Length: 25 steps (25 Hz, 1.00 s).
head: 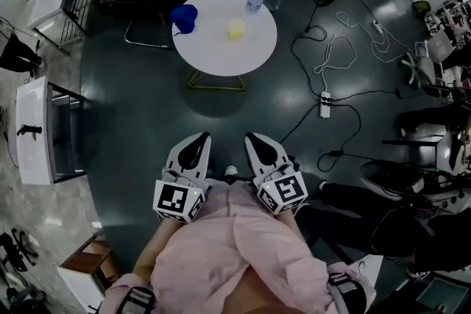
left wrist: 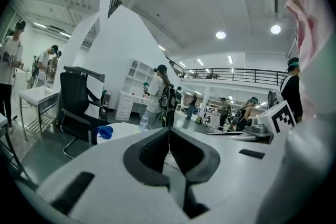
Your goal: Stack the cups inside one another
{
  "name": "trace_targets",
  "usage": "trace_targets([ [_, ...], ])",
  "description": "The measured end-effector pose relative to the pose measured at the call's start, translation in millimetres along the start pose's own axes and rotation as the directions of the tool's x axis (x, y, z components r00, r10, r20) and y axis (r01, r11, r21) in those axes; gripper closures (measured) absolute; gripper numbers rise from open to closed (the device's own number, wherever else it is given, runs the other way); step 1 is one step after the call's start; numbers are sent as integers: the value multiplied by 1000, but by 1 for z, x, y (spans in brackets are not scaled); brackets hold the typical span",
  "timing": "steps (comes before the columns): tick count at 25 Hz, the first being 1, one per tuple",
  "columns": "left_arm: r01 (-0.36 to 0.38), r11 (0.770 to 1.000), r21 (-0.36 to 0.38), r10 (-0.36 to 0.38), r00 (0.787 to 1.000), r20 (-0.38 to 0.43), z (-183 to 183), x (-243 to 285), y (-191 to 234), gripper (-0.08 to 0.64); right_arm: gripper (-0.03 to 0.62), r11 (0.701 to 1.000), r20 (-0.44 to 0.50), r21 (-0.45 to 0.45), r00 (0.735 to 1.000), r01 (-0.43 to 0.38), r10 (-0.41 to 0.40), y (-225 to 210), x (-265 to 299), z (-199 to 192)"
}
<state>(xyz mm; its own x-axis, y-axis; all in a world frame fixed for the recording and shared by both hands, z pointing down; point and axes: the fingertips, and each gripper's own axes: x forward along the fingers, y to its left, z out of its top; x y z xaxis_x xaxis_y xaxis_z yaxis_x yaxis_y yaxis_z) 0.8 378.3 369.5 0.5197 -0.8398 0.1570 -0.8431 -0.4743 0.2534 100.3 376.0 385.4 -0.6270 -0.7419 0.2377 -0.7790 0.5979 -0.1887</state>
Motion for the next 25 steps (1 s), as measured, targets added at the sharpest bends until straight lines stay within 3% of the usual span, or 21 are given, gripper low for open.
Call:
trace_targets([
  [6, 47, 999, 4, -47, 999, -12, 6, 14, 20, 541, 561, 997, 11, 29, 997, 70, -70, -8, 16, 3],
  [12, 48, 999, -15, -48, 999, -13, 9, 14, 31, 541, 560, 993, 6, 51, 994, 105, -105, -12, 21, 4],
  [25, -59, 996, -68, 59, 998, -2, 21, 23, 63, 541, 560, 998, -34, 64, 999, 26, -24, -25, 66, 15],
])
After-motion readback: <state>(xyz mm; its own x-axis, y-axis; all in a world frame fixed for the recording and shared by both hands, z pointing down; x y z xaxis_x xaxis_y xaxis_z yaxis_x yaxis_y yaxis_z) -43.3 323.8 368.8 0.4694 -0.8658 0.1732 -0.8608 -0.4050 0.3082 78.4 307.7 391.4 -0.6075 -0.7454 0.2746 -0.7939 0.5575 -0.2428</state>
